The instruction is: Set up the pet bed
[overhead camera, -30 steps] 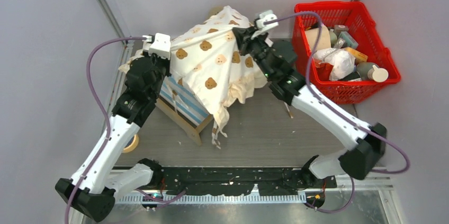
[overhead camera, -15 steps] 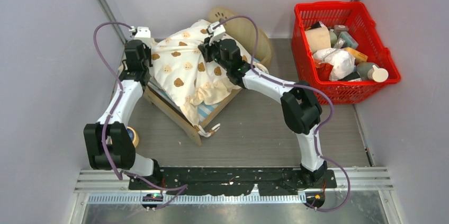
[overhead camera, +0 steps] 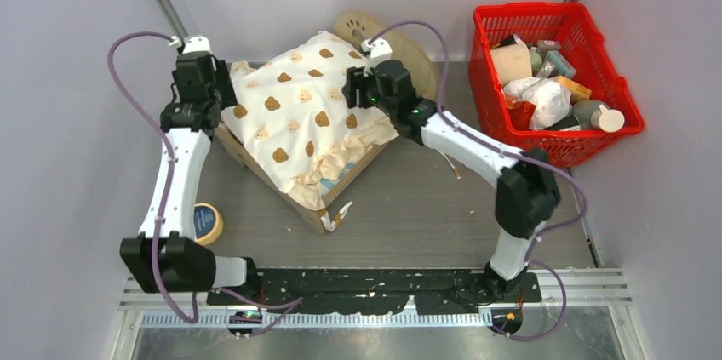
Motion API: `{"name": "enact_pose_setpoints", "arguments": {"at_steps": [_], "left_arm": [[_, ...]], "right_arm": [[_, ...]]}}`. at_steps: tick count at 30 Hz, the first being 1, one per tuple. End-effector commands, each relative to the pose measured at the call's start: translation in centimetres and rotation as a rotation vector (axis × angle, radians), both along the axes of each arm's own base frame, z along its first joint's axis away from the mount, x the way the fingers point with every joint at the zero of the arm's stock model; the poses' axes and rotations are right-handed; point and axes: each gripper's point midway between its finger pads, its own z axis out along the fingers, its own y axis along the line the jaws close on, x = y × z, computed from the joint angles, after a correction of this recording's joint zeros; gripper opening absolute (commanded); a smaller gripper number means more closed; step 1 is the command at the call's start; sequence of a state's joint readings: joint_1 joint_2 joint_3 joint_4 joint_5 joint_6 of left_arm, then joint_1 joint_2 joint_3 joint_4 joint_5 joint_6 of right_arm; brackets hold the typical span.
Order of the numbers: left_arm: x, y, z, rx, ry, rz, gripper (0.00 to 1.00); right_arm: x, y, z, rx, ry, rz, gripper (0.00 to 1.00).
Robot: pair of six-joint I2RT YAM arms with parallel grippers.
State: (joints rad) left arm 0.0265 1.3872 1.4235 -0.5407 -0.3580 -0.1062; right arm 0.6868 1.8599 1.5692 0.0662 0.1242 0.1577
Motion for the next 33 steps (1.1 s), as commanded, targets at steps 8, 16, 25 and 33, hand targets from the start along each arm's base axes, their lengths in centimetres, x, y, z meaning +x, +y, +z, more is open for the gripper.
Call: {"name": "enact_pose_setpoints", "arguments": {"at_steps": [8,16,25,33], "left_arm": [[-13.4,-15.0,-4.3,-0.230,0.161,-0.433,0.73],[-17.8,-17.6,-8.5,-0.250,0.289,-0.472,0.77],[-18.9,-21.2,-11.9,-0.344,0.413,-0.558,0.50],[-17.0,-22.5,-6.5,-0.379,0.265,-0.610,0.00]], "right_arm": [[-17.9,-3.1,-1.9,0.122,0.122,0.336,0.64],[-23.6,-1.3,-6.5,0.098,0.150,0.479,0.65],[-25.4,-0.6,-7.5,0.081,0.114,0.570,0.69],[-26.2,0.2,-7.7,0.095,0.104,0.614,0.70]]}}
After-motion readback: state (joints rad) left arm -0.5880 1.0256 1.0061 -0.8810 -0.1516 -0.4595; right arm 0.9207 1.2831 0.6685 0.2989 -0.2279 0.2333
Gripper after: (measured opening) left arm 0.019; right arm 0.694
